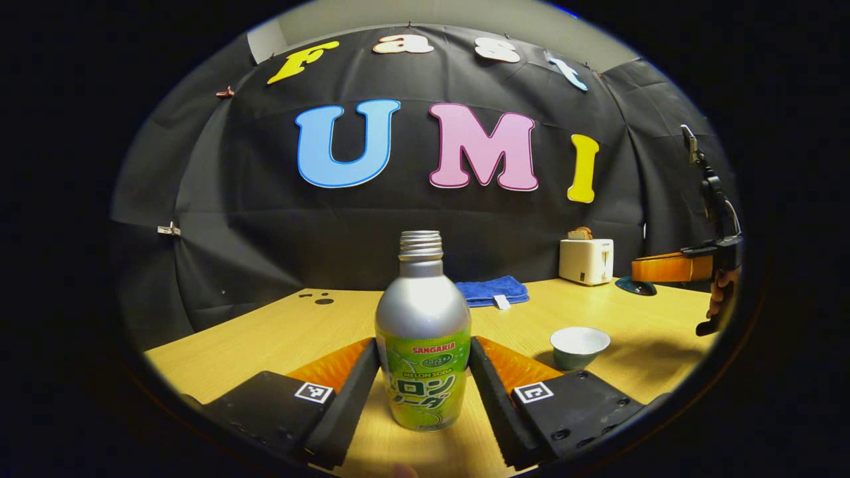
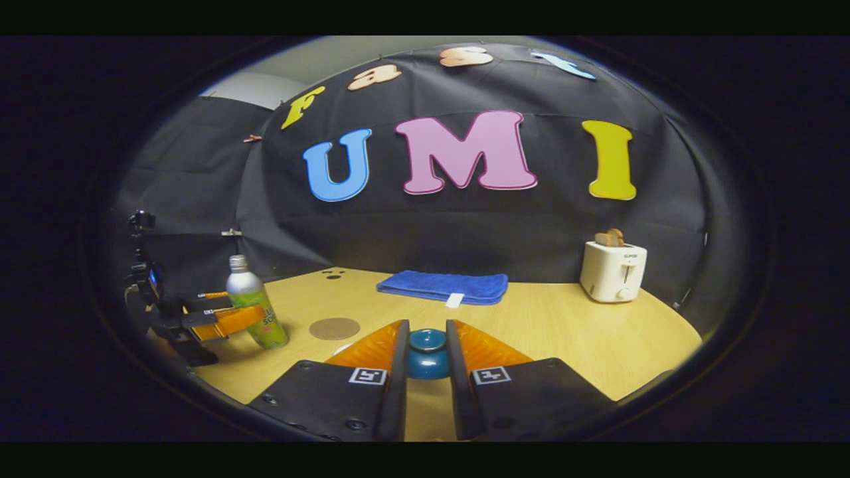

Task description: Open the teacup lid with one hand, grasp the water bottle and pour water into the teacup with the other hand; after pouring, place the water bottle on the coaster and then close the teacup lid.

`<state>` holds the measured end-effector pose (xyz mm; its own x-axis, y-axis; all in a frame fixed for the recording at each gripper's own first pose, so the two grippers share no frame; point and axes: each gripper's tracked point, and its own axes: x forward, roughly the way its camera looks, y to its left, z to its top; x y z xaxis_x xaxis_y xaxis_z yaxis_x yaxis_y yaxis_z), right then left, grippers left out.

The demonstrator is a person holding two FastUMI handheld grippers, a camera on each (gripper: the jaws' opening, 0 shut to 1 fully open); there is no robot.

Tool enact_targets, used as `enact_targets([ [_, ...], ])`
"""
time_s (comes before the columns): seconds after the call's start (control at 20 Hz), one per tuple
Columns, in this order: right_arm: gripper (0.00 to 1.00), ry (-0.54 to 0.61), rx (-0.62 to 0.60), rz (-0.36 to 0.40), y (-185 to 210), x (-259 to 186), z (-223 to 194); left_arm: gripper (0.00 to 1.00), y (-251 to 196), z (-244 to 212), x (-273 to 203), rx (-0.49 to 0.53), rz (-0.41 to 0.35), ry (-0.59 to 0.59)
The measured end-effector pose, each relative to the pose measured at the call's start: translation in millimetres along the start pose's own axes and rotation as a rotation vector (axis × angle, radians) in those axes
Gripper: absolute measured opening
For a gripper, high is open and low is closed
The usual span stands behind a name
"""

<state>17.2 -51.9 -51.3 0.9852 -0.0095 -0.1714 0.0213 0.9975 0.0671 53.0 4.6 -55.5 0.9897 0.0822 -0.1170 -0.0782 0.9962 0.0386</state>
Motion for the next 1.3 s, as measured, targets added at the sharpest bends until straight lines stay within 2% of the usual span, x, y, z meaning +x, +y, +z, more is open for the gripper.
enact_targets([
  [0.05,0.32,-0.006,-0.007,-0.015,-8.6,-5.3,1.8,0.84,-0.5,2.0,0.3,0.025,0.004,0.005],
  [0.1,0.32,-0.010,-0.018,-0.026,-15.3,-9.1,3.1,0.83,0.7,5.0,0.5,0.096,0.020,0.010],
  [0.3,0.32,-0.031,-0.002,-0.035,-31.5,-16.8,7.7,0.82,3.8,32.6,4.9,0.535,0.095,-0.010],
  [0.35,0.32,-0.029,-0.002,-0.037,-35.2,-19.0,7.8,0.81,2.0,31.4,6.5,0.636,0.094,-0.011],
  [0.4,0.27,-0.035,-0.003,-0.047,-39.9,-21.7,11.4,0.81,-3.9,33.1,11.4,0.731,0.082,-0.010],
  [0.45,0.32,-0.043,-0.004,-0.055,-44.6,-25.7,15.3,0.82,-9.2,32.1,16.7,0.818,0.062,-0.006],
  [0.6,0.32,-0.067,-0.003,-0.072,-54.1,-35.9,26.6,0.81,-29.5,20.9,31.3,1.026,0.002,0.015],
  [0.65,0.32,-0.073,-0.004,-0.076,-57.1,-38.4,29.5,0.81,-36.1,19.5,35.3,1.079,-0.017,0.021],
  [0.7,0.27,-0.077,-0.005,-0.078,-59.4,-41.0,31.4,0.81,-43.0,19.3,39.5,1.138,-0.040,0.021],
  [0.75,0.32,-0.080,-0.004,-0.079,-61.4,-43.7,33.1,0.81,-49.5,18.0,41.7,1.200,-0.059,0.015],
  [0.85,0.32,-0.089,0.000,-0.092,-69.5,-48.0,37.0,0.81,-54.7,18.7,41.8,1.329,-0.070,0.000],
  [0.95,0.37,-0.097,0.002,-0.105,-76.0,-52.3,39.6,0.81,-58.9,18.1,41.3,1.434,-0.073,0.000],
  [1.0,0.37,-0.099,0.003,-0.108,-77.1,-54.1,40.3,0.81,-60.3,16.4,41.9,1.475,-0.078,0.004],
  [1.05,0.32,-0.101,0.004,-0.105,-76.6,-55.2,41.3,0.81,-60.6,16.2,44.2,1.514,-0.081,0.008],
  [1.1,0.36,-0.102,0.006,-0.099,-75.1,-55.6,41.6,0.81,-60.8,14.7,46.5,1.551,-0.080,0.012],
  [1.15,0.31,-0.104,0.007,-0.092,-73.5,-56.1,42.3,0.81,-60.5,14.5,46.2,1.589,-0.082,0.015],
  [1.25,0.31,-0.105,0.010,-0.086,-72.8,-55.7,42.2,0.81,-61.4,14.2,45.1,1.652,-0.090,0.011],
  [1.3,0.36,-0.103,0.013,-0.083,-72.6,-55.8,41.8,0.81,-62.2,13.2,45.6,1.679,-0.092,0.009],
])
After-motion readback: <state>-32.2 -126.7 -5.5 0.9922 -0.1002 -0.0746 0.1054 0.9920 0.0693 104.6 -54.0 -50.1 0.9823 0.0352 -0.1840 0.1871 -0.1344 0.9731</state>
